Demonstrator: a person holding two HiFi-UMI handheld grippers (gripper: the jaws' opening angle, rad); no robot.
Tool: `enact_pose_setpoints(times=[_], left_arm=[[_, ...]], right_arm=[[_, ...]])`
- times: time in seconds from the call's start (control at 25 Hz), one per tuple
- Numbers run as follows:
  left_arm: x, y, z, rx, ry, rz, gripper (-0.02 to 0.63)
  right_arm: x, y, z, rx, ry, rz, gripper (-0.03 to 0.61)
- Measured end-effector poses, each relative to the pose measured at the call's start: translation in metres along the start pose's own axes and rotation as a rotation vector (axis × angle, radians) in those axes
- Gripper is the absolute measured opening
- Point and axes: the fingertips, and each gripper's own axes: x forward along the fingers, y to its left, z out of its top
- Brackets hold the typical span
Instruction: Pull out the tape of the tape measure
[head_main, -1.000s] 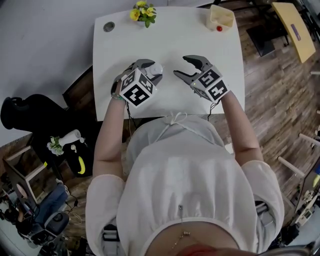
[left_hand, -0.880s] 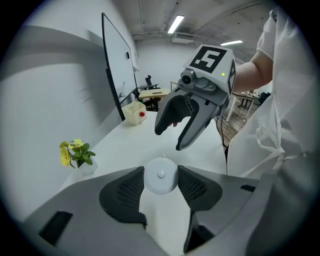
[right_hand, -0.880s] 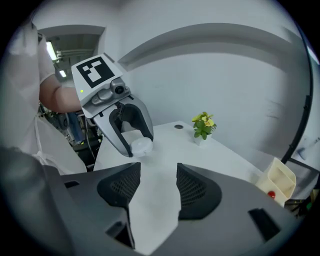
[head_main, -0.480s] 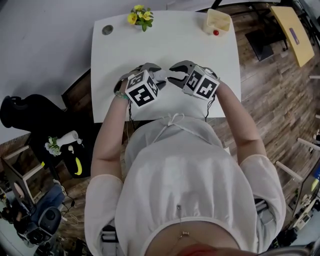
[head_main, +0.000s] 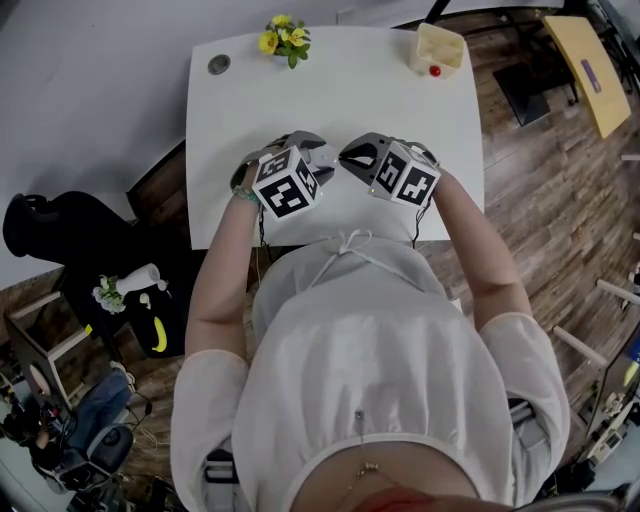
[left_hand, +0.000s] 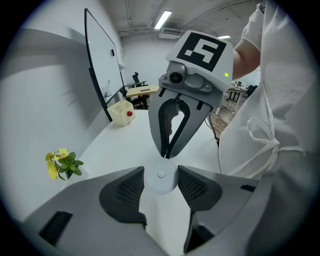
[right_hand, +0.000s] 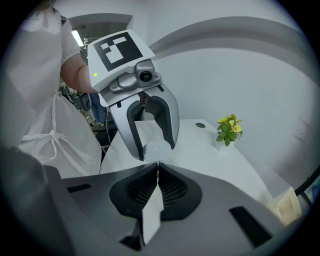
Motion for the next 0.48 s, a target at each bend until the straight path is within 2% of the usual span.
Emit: enact_pose_setpoints(times=[0.2, 0.48], left_arm=[[0.000, 0.007, -0.001, -0.035, -0.016, 0.038, 0.227], [-0.005, 0.019, -0.003, -0.121, -0.074, 0.083, 0.227]], right_arm=[[0.003, -0.008, -0.001, 0.078, 0.017, -0.058, 0.009], [-0.002, -0.019, 0.003, 0.243, -0.021, -0.174, 0.009]])
